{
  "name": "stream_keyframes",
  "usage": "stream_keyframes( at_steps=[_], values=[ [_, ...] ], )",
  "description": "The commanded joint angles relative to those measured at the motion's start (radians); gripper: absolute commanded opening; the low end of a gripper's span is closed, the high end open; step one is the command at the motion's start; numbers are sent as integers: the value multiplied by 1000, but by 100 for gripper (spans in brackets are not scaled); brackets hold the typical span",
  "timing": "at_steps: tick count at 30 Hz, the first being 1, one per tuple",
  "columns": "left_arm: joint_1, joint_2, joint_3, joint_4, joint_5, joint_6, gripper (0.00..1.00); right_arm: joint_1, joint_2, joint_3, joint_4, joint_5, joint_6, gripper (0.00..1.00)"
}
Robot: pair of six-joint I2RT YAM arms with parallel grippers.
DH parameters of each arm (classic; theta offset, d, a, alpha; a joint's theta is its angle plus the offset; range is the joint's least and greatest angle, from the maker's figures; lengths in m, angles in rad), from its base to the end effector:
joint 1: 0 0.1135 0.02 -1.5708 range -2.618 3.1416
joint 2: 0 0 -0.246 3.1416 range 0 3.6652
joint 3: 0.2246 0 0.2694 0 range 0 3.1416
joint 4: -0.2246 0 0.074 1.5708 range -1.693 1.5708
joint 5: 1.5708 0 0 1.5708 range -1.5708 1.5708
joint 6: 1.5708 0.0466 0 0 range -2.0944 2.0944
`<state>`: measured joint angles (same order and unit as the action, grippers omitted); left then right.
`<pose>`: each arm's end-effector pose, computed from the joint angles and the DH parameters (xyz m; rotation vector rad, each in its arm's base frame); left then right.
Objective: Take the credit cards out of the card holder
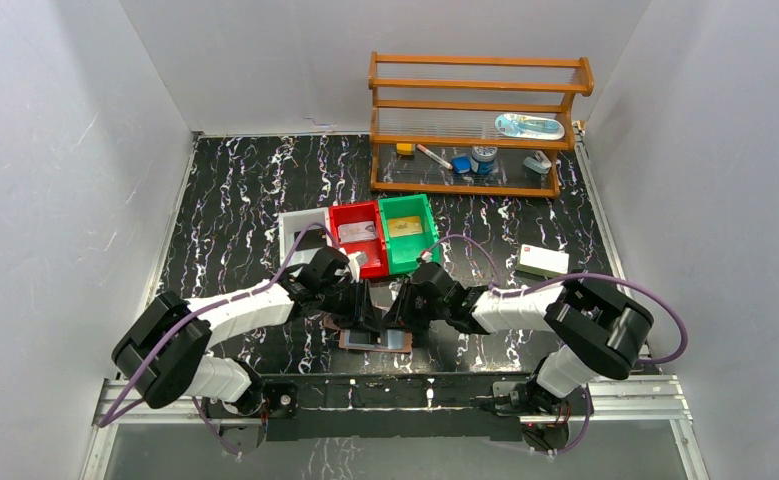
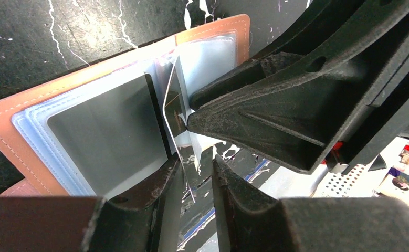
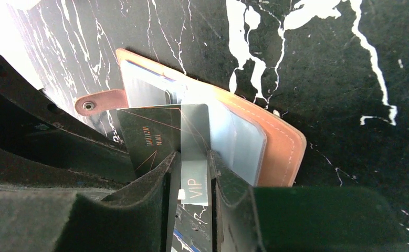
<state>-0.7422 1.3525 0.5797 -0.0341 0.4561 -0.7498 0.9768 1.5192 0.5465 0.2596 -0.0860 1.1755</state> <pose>0.1901 -0.2022 0.1296 0.2356 2.6358 -1.1675 0.1623 0.2474 0.0971 0.2064 2.5841 1.0960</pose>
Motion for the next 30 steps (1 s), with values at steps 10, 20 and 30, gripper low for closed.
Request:
stream_keyframes(
  at_steps=[10,20,30],
  values=[
    [-2,-33,74,-106,-68,28,2,-2,-25,-19,-155,84,-20,34],
    [-2,-100,130,-216,-116,55,0,-4,-152,96,-318,147,-128,37],
    [-1,-210,160,-374,-297,86,0,-4,-153,102,-141,5,-132,34]
  ],
)
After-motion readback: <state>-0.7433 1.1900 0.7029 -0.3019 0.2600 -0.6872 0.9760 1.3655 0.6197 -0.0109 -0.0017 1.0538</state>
